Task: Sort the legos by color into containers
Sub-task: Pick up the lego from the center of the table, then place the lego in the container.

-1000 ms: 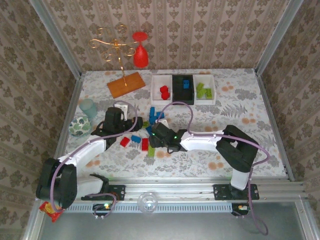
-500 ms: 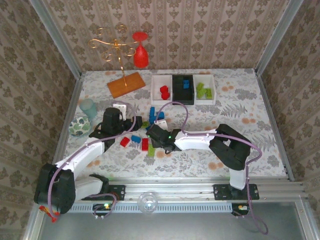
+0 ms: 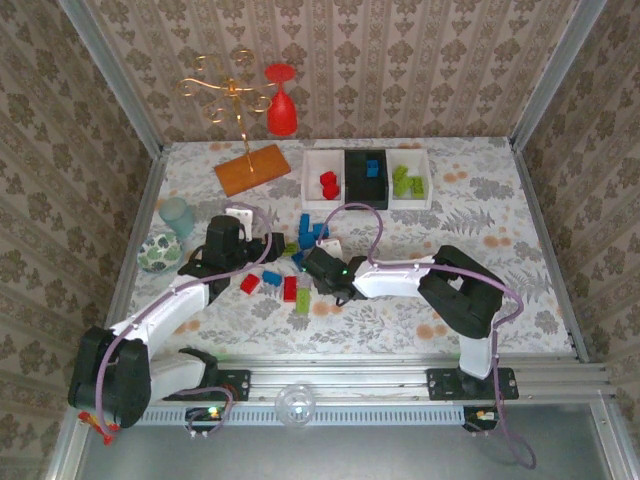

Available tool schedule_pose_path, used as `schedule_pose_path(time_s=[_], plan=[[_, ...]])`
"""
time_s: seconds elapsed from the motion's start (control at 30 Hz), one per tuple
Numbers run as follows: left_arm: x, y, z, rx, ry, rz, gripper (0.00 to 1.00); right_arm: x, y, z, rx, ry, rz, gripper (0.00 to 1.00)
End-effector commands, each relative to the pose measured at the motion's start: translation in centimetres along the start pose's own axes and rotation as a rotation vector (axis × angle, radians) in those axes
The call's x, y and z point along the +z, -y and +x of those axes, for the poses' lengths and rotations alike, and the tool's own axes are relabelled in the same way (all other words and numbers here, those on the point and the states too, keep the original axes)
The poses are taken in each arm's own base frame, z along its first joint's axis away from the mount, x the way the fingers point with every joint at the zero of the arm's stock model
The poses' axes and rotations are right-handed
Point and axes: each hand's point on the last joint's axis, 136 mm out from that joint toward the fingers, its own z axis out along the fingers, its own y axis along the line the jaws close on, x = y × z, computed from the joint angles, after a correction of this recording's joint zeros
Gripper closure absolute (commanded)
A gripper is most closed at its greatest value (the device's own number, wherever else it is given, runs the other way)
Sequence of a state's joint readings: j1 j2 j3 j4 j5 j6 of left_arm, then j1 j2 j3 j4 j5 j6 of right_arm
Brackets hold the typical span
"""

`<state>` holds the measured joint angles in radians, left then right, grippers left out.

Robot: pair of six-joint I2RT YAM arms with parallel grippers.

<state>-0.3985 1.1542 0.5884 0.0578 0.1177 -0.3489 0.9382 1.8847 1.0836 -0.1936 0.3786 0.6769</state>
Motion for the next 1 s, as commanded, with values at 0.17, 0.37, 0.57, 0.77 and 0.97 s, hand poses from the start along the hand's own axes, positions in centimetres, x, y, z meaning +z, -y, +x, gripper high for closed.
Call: schedule_pose_path(time_s=[0.17, 0.37, 0.57, 0.77, 0.97], plan=[[0.0, 1.7, -0.3, 0.009, 0.014, 0.073, 0.13, -5.7, 6.7, -4.2, 0.05, 0.163, 0.053, 0.67], [-0.2, 4.7, -0.9, 0.073, 0.038, 0.126, 0.13, -8.4, 16.5, -11.2, 0.221, 0.29, 0.111, 0.67], [0.3, 6.0, -0.4, 0.103, 0.012, 0.138, 0.13, -6.4, 24.6, -17.8, 0.355, 0.324, 0.185, 0.66], [0.5, 7.0, 0.0, 0.114, -0.013, 0.154, 0.14, -0.2, 27.7, -20.9, 0.419, 0.268, 0.185, 0.65], [0.5, 6.4, 1.1, 0.121, -0.079, 0.098, 0.14, 2.3, 28.2, -23.6, 0.39, 0.239, 0.178, 0.49]])
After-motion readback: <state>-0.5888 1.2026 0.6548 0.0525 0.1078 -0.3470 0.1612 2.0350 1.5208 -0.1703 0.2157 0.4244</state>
